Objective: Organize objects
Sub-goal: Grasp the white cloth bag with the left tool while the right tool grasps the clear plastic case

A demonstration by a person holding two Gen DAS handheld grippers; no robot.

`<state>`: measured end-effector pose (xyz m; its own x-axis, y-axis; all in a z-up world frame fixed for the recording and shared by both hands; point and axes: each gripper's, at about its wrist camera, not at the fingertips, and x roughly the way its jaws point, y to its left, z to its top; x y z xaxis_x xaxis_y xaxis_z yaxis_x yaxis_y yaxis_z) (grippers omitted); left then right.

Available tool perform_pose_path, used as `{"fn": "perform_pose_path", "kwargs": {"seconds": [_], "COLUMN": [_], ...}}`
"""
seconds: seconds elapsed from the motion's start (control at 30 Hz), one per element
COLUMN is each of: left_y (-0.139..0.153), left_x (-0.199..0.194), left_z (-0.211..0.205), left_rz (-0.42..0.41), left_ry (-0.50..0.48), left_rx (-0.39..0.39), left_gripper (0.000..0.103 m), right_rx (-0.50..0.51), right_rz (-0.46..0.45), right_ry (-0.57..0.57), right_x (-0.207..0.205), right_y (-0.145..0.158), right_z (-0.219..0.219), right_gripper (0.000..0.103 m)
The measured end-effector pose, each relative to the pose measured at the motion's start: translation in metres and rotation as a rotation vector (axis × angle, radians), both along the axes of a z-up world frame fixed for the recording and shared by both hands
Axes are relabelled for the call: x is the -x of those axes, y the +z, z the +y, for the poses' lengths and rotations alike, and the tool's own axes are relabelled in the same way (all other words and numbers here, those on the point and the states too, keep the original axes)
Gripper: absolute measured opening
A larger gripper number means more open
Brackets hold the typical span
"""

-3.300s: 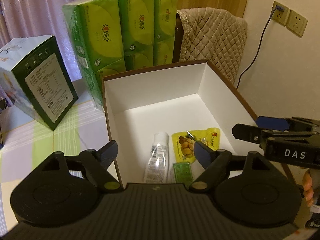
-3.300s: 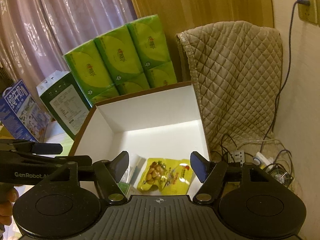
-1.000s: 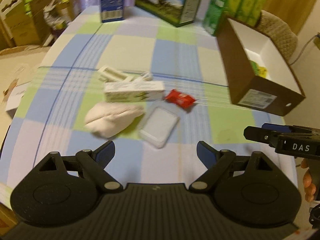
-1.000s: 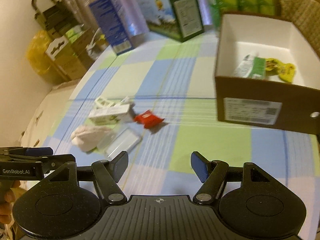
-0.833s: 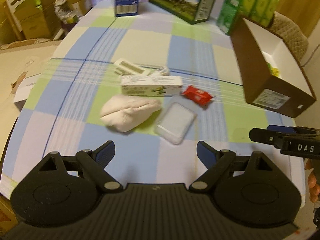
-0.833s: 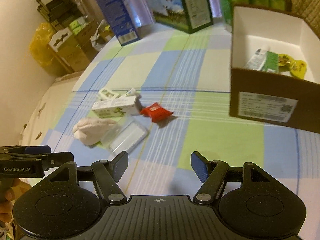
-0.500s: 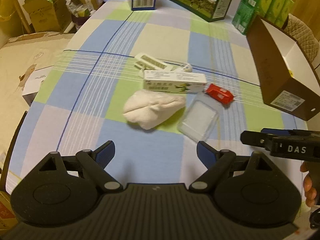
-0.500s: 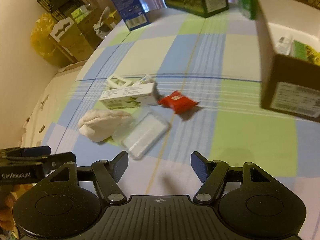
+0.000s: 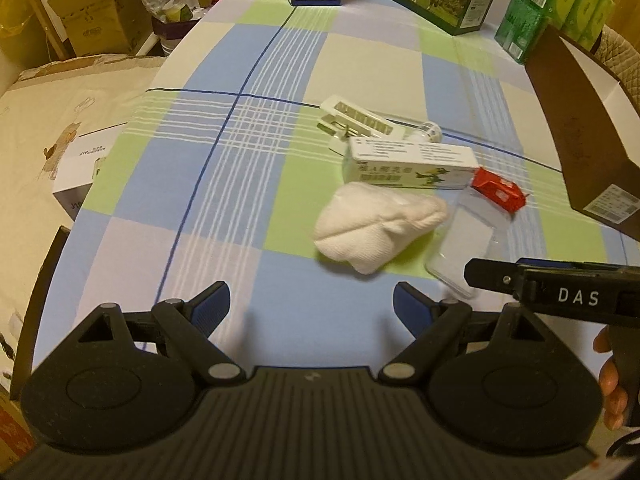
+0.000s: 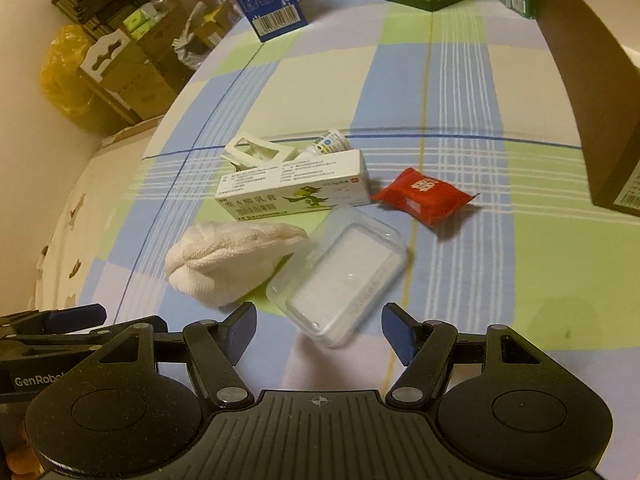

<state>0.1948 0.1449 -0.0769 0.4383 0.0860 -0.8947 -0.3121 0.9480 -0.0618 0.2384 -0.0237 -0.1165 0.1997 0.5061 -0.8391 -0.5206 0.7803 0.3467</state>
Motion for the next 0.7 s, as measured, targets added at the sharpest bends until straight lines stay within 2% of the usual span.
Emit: {"fn": "perform_pose_path", "kwargs": {"seconds": [0.3,0.4,0.7], "left_y": [-0.009,-0.011,-0.016], "left_x": [-0.016,-0.020,-0.029], "left_z": [0.022,0.024,0.014], "left_rz": [0.009,0.012,0.004], "left_ry": [-0.024,-0.042,-0.154], "left_rx": [-0.006,-0.006,0.009], "left_gripper": [0.086,0.086,0.086], "right_rx": [0.036,0.076,0.140], "right_rz": [-0.009,-0.011,-0.019], "right_ry": [-0.057,-0.083,-0.134], "right_x": [-0.004,-0.007,-0.015], "right_y": [-0.013,-0.019,-0.022], "right_z": [0.026,0.030,-0.001], "right_gripper": [0.066,0.066,0.066]}}
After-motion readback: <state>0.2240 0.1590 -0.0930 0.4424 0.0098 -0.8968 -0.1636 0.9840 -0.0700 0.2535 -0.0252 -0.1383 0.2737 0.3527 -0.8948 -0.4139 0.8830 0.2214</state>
